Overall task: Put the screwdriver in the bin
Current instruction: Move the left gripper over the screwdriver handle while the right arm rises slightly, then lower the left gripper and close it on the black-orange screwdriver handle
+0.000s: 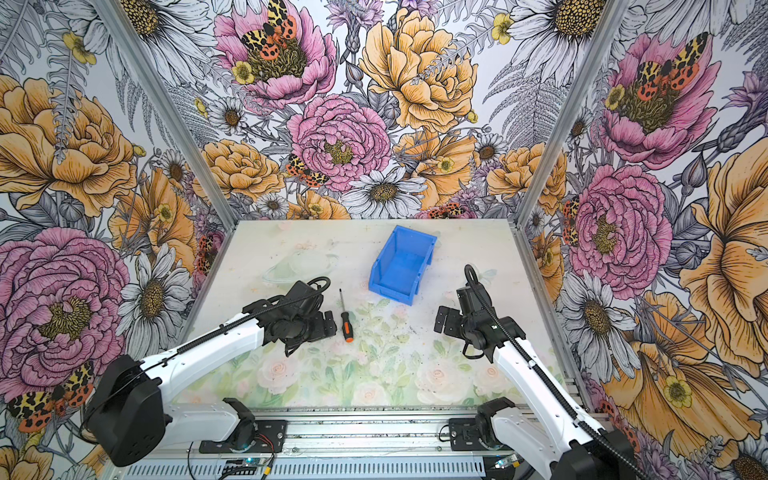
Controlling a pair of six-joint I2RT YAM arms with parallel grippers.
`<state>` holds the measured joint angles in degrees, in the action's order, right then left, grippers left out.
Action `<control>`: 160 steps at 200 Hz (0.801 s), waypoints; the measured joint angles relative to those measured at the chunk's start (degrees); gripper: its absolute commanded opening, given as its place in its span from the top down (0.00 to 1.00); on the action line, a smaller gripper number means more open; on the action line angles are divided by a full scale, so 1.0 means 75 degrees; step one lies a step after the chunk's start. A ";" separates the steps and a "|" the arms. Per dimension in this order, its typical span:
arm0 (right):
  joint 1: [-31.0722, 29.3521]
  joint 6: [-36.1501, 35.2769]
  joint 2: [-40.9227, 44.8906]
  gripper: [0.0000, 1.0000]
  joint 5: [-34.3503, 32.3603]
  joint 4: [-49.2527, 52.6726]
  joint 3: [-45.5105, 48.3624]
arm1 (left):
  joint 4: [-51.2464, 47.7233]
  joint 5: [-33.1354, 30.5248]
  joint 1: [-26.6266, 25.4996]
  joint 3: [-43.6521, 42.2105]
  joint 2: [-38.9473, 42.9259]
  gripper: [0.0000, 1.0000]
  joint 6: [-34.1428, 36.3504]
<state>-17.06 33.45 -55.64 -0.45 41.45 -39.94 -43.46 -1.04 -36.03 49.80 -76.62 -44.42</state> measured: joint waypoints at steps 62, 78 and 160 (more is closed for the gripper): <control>-0.0038 0.0000 -0.0006 0.01 -0.0259 -0.0012 0.0006 | 0.0047 -0.0058 -0.0361 0.1451 -0.1923 0.15 0.0300; -0.0067 0.0000 -0.0006 0.01 -0.0315 -0.0012 0.0006 | 0.0061 -0.0058 -0.0431 0.1737 -0.2352 0.17 0.0356; -0.0087 0.0000 -0.0015 0.01 -0.0399 -0.0029 0.0050 | 0.0052 -0.0259 -0.0586 0.2049 -0.3456 0.37 0.0557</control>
<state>-17.72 33.45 -55.75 -3.44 41.23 -39.57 -43.07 -2.98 -40.42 65.17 -102.54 -40.25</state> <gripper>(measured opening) 0.995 0.654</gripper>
